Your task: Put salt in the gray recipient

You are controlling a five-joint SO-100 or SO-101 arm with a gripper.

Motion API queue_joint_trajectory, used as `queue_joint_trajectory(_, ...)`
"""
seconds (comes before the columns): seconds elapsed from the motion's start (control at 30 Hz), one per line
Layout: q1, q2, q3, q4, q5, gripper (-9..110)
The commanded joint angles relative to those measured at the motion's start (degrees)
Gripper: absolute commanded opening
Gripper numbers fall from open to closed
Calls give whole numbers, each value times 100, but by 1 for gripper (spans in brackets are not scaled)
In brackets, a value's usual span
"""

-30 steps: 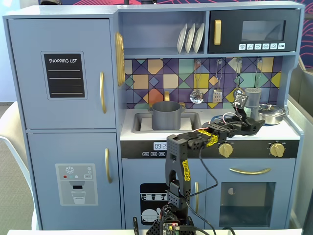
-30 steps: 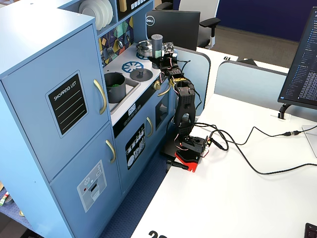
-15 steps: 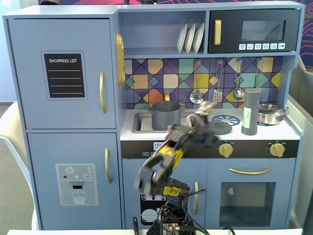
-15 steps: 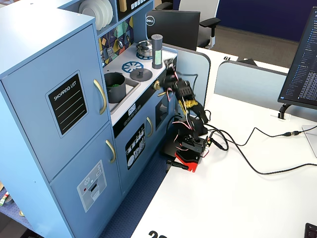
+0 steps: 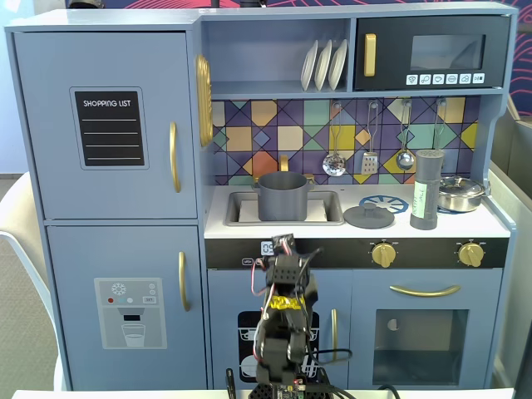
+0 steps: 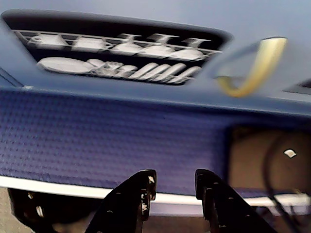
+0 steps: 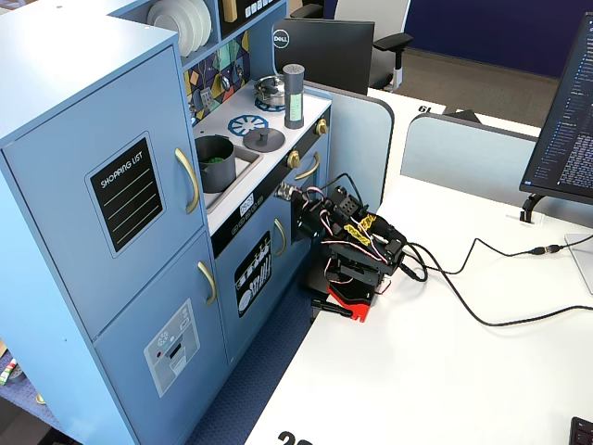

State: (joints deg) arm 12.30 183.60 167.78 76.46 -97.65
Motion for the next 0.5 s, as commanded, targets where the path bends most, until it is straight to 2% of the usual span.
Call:
queue_joint_trajectory(0.0,-527,79,615,-246,396,0)
queue_joint_trajectory(0.2,-1380,79,1063,-396,2048,0)
queue_joint_trajectory(0.47,-1503,79,1072,-167,1828,0)
